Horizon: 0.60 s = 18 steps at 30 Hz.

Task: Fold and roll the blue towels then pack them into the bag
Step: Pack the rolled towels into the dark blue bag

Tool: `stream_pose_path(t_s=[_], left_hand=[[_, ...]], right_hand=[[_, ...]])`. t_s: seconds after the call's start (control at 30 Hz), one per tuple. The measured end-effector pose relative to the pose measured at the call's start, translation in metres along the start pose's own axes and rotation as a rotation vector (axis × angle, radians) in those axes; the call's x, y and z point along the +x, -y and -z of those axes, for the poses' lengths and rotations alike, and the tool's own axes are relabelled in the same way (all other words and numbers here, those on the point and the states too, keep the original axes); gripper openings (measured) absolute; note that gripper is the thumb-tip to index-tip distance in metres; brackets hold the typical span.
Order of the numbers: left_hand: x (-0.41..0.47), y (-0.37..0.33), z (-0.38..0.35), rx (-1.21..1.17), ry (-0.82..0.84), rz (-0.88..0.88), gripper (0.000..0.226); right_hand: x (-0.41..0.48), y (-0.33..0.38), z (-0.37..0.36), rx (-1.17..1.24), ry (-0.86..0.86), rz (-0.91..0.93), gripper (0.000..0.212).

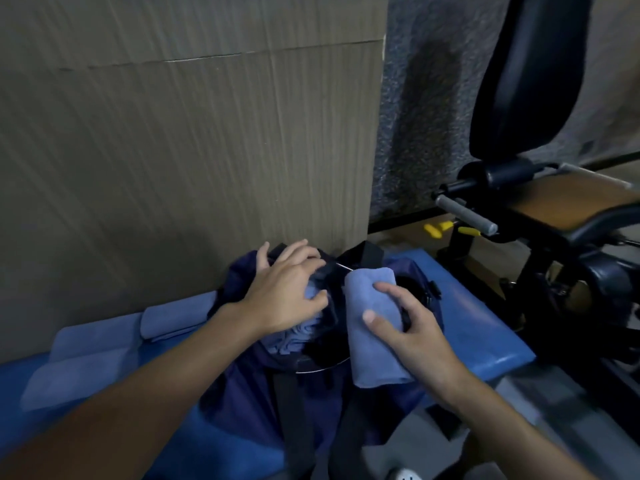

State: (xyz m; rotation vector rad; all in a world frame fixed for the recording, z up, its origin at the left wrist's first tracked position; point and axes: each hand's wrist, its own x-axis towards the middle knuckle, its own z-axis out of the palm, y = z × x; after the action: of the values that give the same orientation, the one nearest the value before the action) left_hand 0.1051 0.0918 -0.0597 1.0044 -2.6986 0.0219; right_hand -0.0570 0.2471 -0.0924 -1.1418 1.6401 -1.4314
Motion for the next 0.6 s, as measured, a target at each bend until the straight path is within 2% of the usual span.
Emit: stream_pose_path(t_s=[0.07, 0.13, 0.23, 0.4, 0.5, 0.6], left_hand=[[0.007, 0.0, -0.001, 0.057, 0.041, 0.007, 0.062], [0.012, 0.001, -0.002, 0.085, 0.072, 0.029, 0.063], [0.015, 0.001, 0.001, 0.003, 0.012, 0.045, 0.067], [0.014, -0.003, 0.01, -0.139, -0.055, 0.057, 0.071], [0.012, -0.001, 0.016, -0.213, -0.07, 0.079, 0.068], [0.011, 0.004, 0.021, -0.275, -0.083, 0.096, 0.064]], right_hand=[[0.002, -0.004, 0.005, -0.045, 0.042, -0.052, 0.053], [0.006, -0.006, 0.006, -0.136, 0.09, -0.104, 0.053], [0.014, 0.001, 0.003, -0.156, 0.156, -0.179, 0.055], [0.055, 0.012, -0.011, -0.098, 0.082, -0.23, 0.064], [0.078, 0.01, -0.022, -0.117, 0.102, -0.284, 0.068], [0.098, 0.005, -0.027, -0.157, 0.074, -0.252, 0.067]])
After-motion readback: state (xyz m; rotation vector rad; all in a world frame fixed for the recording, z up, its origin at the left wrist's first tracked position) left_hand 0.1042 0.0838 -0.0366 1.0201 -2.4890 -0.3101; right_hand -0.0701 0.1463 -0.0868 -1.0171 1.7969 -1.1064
